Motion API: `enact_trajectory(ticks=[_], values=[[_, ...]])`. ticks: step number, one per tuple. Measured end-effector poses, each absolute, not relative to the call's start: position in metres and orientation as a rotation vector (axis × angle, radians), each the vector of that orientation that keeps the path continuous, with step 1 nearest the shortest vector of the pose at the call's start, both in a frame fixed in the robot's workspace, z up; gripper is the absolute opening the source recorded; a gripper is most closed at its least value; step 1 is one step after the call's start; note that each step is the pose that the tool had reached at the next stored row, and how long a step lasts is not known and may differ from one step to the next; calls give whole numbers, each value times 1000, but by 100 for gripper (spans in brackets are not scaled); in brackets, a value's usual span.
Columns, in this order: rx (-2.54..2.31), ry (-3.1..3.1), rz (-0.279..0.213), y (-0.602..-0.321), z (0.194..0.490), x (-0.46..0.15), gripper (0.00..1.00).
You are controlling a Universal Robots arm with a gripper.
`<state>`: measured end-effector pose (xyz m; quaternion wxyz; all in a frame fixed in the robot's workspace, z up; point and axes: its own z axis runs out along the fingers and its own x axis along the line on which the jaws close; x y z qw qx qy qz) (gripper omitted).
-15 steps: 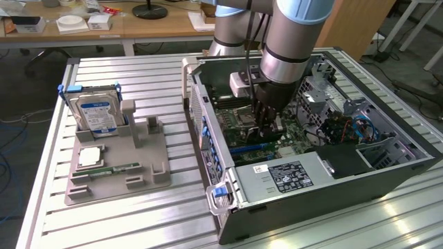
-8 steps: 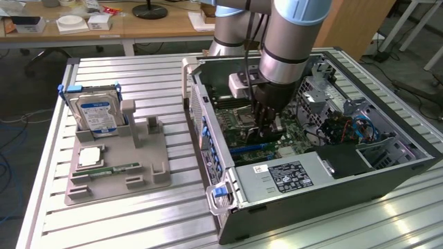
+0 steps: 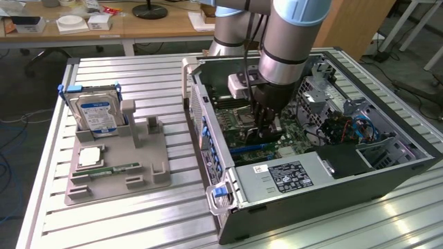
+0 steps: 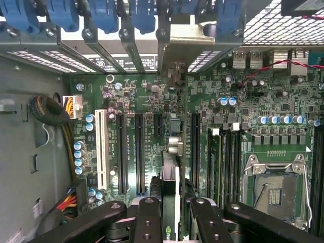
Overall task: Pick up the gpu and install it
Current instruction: 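Insert the gpu into the slot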
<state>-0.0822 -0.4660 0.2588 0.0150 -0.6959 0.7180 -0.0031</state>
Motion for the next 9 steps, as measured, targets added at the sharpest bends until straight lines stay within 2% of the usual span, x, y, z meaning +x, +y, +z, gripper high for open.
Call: enact_trajectory(ticks=[9], values=[[-2166,2234,-10,-466,256,-85,26]])
